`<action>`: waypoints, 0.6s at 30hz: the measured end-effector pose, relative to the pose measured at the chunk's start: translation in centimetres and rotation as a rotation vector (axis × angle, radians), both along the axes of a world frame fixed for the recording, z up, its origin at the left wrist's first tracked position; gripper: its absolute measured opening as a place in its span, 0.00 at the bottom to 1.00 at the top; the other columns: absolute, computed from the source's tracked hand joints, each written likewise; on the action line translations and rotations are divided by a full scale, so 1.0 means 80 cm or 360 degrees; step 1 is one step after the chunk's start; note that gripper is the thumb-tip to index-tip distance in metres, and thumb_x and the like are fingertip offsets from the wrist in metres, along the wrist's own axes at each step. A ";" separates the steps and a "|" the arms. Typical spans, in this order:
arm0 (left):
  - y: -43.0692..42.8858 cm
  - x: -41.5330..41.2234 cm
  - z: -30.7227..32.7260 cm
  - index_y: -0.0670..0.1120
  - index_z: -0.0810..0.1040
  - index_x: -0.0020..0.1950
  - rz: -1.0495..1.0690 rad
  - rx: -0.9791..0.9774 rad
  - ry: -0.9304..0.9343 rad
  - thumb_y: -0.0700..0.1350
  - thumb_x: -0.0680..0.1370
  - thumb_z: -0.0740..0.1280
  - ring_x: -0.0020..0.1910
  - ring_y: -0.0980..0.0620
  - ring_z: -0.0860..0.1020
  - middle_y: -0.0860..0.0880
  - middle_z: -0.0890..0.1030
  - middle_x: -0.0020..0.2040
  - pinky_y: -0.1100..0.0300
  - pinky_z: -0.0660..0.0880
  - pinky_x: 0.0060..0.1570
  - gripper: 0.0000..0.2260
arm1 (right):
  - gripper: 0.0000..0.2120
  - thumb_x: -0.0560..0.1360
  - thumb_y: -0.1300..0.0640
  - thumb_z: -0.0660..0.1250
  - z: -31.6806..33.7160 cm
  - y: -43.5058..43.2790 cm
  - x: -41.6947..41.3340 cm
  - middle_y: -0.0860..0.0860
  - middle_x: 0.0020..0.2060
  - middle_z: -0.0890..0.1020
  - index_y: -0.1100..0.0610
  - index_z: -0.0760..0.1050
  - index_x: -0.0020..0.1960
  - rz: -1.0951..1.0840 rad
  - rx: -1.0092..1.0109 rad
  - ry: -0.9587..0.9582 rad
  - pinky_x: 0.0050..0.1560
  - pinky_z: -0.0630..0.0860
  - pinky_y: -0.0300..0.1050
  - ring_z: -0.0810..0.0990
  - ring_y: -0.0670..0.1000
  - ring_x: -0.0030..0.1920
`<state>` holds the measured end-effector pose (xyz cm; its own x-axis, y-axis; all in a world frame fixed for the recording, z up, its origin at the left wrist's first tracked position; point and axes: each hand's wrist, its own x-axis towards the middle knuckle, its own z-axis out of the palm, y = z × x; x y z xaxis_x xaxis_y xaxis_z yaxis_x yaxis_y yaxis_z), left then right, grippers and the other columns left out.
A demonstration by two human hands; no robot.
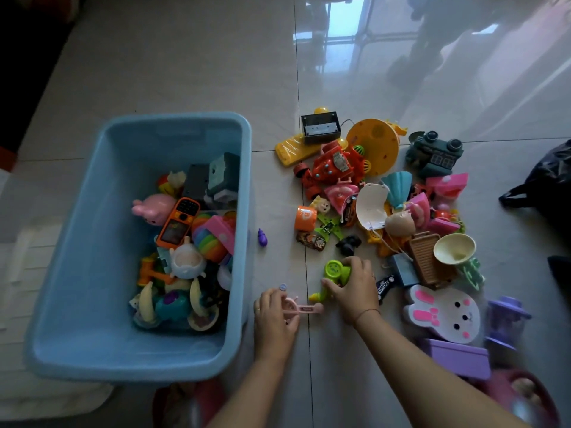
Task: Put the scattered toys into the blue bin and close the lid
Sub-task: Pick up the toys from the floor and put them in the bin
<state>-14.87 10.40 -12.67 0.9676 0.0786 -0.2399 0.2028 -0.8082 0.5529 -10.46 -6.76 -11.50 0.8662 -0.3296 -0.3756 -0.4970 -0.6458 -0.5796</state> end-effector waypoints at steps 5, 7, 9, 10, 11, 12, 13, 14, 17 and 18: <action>0.004 -0.003 0.013 0.44 0.78 0.51 0.0035 -0.0014 -0.0089 0.39 0.64 0.75 0.50 0.45 0.74 0.49 0.80 0.47 0.57 0.72 0.51 0.17 | 0.22 0.64 0.49 0.77 0.005 -0.003 0.000 0.52 0.50 0.71 0.55 0.70 0.51 -0.0105 0.0141 -0.0005 0.49 0.73 0.45 0.74 0.54 0.49; 0.006 -0.004 0.024 0.45 0.78 0.52 0.0019 -0.0024 -0.0177 0.39 0.65 0.74 0.48 0.47 0.74 0.50 0.81 0.47 0.57 0.73 0.50 0.17 | 0.22 0.64 0.51 0.77 0.010 -0.003 0.000 0.53 0.49 0.72 0.54 0.70 0.50 -0.0141 0.0221 0.0002 0.47 0.72 0.44 0.74 0.53 0.47; 0.006 -0.005 0.038 0.45 0.78 0.52 0.0006 -0.0051 -0.0263 0.39 0.65 0.74 0.47 0.48 0.75 0.51 0.81 0.46 0.54 0.76 0.48 0.17 | 0.22 0.64 0.50 0.77 0.018 -0.003 -0.001 0.53 0.48 0.76 0.54 0.70 0.50 -0.0189 0.0309 0.0006 0.45 0.75 0.47 0.76 0.53 0.46; 0.004 -0.004 0.047 0.45 0.78 0.54 0.0012 -0.0087 -0.0276 0.40 0.66 0.74 0.47 0.49 0.76 0.51 0.81 0.48 0.52 0.77 0.48 0.17 | 0.22 0.64 0.50 0.77 0.027 -0.005 -0.001 0.53 0.47 0.77 0.54 0.69 0.51 -0.0239 0.0352 -0.0017 0.45 0.76 0.50 0.77 0.53 0.46; 0.000 -0.003 0.058 0.45 0.77 0.57 0.0022 -0.0138 -0.0280 0.41 0.68 0.73 0.48 0.49 0.77 0.50 0.80 0.50 0.51 0.78 0.49 0.18 | 0.22 0.65 0.50 0.76 0.040 -0.007 0.001 0.52 0.45 0.77 0.54 0.69 0.51 -0.0302 0.0392 -0.0074 0.46 0.77 0.51 0.78 0.53 0.46; -0.005 -0.002 0.069 0.45 0.76 0.59 0.0028 -0.0199 -0.0288 0.42 0.69 0.72 0.49 0.49 0.78 0.49 0.80 0.52 0.51 0.78 0.50 0.18 | 0.21 0.66 0.50 0.76 0.056 -0.010 0.004 0.51 0.42 0.77 0.55 0.69 0.51 -0.0383 0.0436 -0.0160 0.45 0.77 0.51 0.78 0.54 0.46; -0.011 -0.001 0.084 0.44 0.75 0.61 0.0022 -0.0257 -0.0318 0.44 0.71 0.71 0.51 0.49 0.79 0.48 0.80 0.54 0.51 0.78 0.52 0.19 | 0.21 0.66 0.51 0.76 0.076 -0.012 0.009 0.48 0.40 0.76 0.56 0.69 0.51 -0.0463 0.0475 -0.0269 0.44 0.75 0.48 0.78 0.53 0.46; -0.018 -0.001 0.101 0.44 0.74 0.62 0.0007 -0.0304 -0.0382 0.46 0.72 0.69 0.53 0.49 0.79 0.47 0.79 0.56 0.51 0.77 0.54 0.20 | 0.21 0.67 0.52 0.75 0.100 -0.015 0.016 0.46 0.39 0.74 0.58 0.69 0.51 -0.0531 0.0486 -0.0397 0.44 0.72 0.44 0.77 0.53 0.45; -0.035 0.000 0.163 0.42 0.74 0.65 0.0011 -0.0407 -0.0724 0.50 0.74 0.64 0.57 0.51 0.77 0.45 0.78 0.58 0.58 0.75 0.58 0.22 | 0.20 0.68 0.51 0.75 0.166 -0.012 0.041 0.44 0.39 0.72 0.60 0.70 0.51 -0.0566 0.0486 -0.0715 0.42 0.72 0.35 0.74 0.46 0.41; -0.035 0.000 0.182 0.41 0.74 0.64 0.0059 -0.0438 -0.0850 0.50 0.74 0.64 0.58 0.51 0.76 0.44 0.78 0.58 0.60 0.73 0.59 0.21 | 0.22 0.67 0.48 0.75 0.184 -0.005 0.049 0.47 0.40 0.74 0.59 0.70 0.51 -0.0536 0.0522 -0.0781 0.45 0.76 0.40 0.75 0.45 0.42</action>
